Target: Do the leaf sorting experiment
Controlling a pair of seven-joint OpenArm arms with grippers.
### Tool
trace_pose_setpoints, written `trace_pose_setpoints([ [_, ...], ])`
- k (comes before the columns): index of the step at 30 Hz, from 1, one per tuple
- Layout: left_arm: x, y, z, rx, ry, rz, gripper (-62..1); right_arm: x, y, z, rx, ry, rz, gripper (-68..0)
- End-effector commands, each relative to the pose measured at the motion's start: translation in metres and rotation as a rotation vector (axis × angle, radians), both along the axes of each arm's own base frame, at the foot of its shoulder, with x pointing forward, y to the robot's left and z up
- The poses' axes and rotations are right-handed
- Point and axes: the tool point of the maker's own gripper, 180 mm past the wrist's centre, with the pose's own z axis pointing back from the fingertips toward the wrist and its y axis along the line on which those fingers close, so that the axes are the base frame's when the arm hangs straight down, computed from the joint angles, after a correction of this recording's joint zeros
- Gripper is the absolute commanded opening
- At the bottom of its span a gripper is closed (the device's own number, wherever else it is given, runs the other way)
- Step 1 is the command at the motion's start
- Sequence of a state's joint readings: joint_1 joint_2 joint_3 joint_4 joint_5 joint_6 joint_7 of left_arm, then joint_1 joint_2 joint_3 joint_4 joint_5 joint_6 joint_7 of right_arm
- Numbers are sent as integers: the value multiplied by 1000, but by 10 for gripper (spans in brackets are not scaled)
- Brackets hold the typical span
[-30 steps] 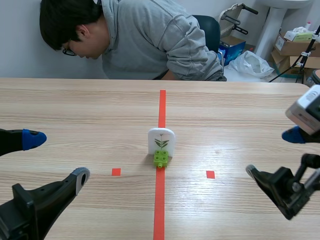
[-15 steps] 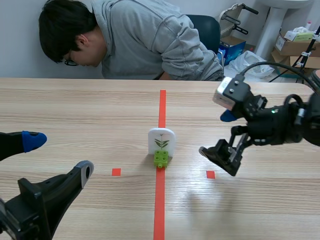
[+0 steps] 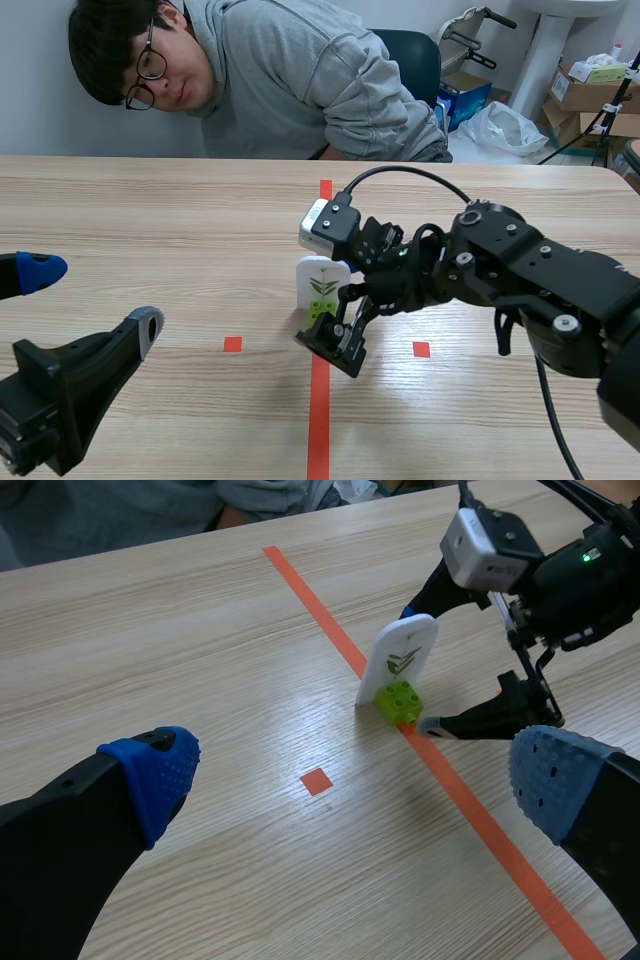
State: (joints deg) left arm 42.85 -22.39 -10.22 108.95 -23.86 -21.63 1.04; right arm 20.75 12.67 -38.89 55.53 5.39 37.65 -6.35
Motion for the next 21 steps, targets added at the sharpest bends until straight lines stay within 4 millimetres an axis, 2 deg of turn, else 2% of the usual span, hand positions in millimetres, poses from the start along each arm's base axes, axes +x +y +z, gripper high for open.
trace_pose_setpoints([
  [1,3,-2,11,-11,-35,-3,14,15,0,13,11,-48,-7,-43],
  [7,3,-2,11,-11,-35,-3,14,15,9,12,45,-55,4,-52],
  [9,3,-2,11,-11,-35,-3,14,16,11,14,58,-61,5,-92],
  [13,3,-2,11,-11,-35,-3,14,16,11,15,60,-62,4,-238],
  [18,3,-2,11,-11,-35,-3,14,20,9,15,57,-76,-17,-262],
  [21,3,-2,11,-11,-35,-3,14,21,9,16,60,-80,-20,-357],
])
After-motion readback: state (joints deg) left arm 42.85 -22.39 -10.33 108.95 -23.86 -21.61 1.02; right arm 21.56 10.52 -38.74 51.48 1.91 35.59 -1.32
